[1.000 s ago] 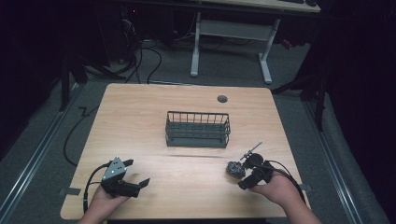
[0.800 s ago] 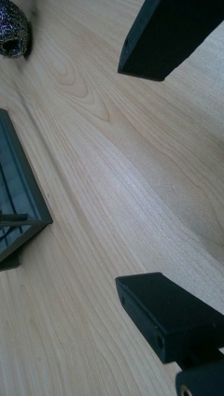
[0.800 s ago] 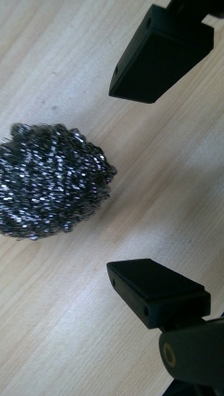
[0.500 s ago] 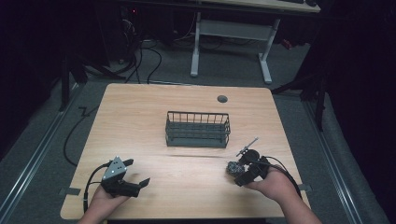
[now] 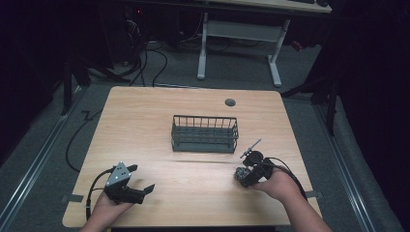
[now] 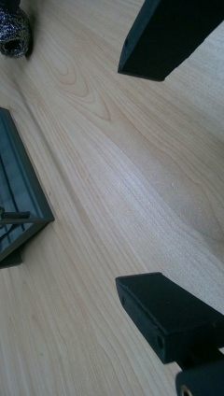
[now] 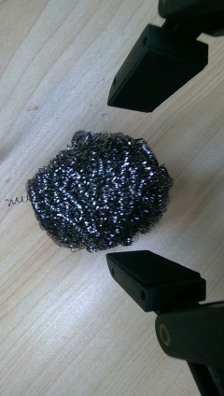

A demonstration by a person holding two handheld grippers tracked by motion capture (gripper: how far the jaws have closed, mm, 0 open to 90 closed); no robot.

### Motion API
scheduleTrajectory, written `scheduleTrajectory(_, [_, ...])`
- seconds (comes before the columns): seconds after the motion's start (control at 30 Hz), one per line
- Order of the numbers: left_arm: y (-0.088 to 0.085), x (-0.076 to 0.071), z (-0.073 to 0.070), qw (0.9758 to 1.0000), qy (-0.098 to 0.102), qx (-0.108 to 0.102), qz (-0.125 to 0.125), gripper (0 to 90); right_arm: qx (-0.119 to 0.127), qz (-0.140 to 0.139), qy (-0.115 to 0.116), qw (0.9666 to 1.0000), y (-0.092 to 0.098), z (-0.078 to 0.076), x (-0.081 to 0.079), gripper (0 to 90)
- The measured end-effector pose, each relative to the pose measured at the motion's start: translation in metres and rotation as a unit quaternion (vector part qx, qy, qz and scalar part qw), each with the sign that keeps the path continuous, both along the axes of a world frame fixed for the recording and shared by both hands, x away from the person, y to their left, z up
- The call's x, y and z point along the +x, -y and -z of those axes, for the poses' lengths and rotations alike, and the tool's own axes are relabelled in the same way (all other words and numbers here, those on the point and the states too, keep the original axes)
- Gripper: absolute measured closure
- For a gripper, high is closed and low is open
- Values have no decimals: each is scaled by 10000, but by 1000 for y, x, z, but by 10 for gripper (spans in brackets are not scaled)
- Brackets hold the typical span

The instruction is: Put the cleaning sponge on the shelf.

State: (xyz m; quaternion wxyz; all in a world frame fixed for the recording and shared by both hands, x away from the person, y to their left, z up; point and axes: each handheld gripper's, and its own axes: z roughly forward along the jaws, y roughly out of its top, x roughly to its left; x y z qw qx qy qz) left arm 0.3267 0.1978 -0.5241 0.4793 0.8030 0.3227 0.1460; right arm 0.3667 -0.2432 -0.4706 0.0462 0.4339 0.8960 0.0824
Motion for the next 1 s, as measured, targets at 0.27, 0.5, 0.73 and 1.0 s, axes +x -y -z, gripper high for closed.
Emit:
scheduleTrajectory(0.27, [0,0,0,10000,2,-5,2,18,61,65,-45,9999,1,5,2,249])
scheduleTrajectory(0.5, [0,0,0,10000,-18,-2,1,18,94,65,-56,9999,-3,7,2,254])
scheduleTrajectory(0.73, [0,0,0,10000,-12,-17,22,18,128,67,-29,9999,-1,8,-2,217])
scheduleTrajectory(1.0, [-1,0,0,10000,-13,-6,-5,18,128,170,29,9998,2,12,-2,267])
